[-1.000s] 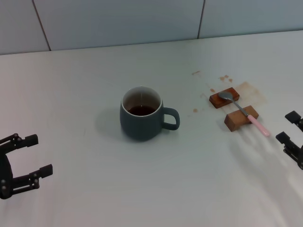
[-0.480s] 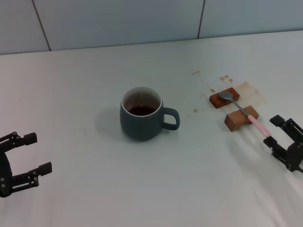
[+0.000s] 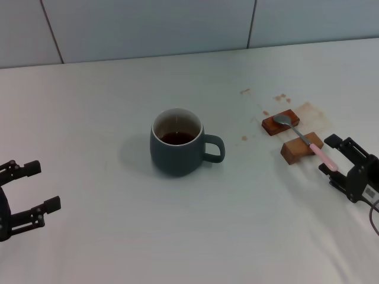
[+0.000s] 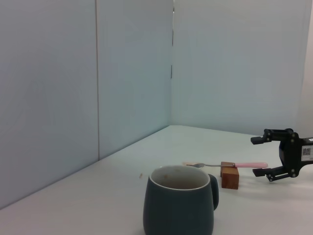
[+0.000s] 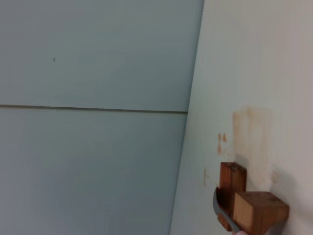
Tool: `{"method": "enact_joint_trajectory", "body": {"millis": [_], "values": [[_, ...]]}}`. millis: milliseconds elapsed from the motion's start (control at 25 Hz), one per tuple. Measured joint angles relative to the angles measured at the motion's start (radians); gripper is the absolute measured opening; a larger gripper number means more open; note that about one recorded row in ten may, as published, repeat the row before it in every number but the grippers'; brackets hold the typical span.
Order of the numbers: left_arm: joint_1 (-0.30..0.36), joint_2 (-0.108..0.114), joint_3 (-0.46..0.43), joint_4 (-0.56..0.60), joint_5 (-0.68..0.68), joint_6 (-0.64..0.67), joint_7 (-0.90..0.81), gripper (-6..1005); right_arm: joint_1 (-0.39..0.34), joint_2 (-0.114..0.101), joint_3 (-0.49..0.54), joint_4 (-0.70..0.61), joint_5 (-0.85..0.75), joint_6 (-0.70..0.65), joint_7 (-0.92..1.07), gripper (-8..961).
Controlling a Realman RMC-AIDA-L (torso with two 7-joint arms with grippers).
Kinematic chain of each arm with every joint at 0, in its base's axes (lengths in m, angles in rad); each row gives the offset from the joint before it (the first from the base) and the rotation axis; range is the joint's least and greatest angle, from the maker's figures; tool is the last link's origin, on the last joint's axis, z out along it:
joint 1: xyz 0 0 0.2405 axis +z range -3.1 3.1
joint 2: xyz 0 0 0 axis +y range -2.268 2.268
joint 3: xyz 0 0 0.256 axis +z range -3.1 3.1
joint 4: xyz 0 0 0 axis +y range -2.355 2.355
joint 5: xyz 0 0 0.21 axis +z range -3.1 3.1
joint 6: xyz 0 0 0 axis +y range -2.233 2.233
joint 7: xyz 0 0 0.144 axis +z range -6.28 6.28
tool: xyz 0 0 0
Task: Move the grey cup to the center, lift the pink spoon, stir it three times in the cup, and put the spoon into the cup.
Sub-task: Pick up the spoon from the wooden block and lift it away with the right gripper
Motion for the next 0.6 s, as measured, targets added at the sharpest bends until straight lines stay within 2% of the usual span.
{"method": "enact_joint_trajectory", "body": {"millis": [600], "values": [[-0.009,-0.002,-0.019,0.000,-0.012,0.004,-0.002,813,0.046,-0.003,-0.011,0.004,0.000,0.053,0.016,803]]}}
